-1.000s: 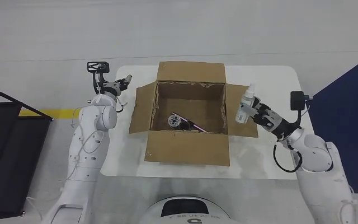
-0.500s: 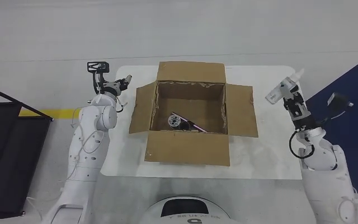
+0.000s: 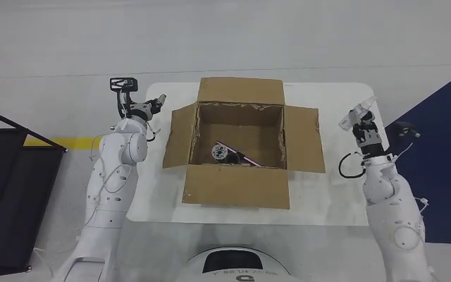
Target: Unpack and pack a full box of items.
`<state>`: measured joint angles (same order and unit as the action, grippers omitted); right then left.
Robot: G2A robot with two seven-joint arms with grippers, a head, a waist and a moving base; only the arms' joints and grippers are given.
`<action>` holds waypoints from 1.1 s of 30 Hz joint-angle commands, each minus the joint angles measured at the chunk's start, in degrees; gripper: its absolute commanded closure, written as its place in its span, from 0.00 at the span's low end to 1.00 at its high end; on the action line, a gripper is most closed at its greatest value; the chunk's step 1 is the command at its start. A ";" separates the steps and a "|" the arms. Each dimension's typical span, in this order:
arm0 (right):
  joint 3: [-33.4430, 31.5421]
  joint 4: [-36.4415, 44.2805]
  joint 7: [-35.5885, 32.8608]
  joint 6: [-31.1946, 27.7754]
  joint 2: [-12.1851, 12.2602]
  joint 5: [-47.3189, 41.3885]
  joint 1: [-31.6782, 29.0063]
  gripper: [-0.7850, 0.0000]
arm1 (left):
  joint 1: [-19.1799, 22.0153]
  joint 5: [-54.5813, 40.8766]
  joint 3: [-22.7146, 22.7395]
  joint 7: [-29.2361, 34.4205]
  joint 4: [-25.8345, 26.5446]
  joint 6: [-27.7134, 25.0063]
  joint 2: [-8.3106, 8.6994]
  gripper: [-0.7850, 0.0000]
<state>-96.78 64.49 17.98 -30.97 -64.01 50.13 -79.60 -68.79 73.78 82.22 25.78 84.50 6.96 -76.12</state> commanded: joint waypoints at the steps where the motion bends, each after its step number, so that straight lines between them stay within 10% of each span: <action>1: 0.49 -2.67 1.58 1.86 -0.03 2.92 1.51 1.00 | 0.00 -0.01 0.02 0.00 0.00 0.00 0.00 0.00; 33: 5.58 -29.39 12.26 6.24 -0.60 13.27 14.33 1.00 | 0.00 -0.01 0.02 0.00 0.00 0.00 0.00 0.00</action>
<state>-91.32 35.63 30.60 -24.82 -64.59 63.34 -65.54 -68.79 73.78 82.22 25.78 84.50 6.96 -76.12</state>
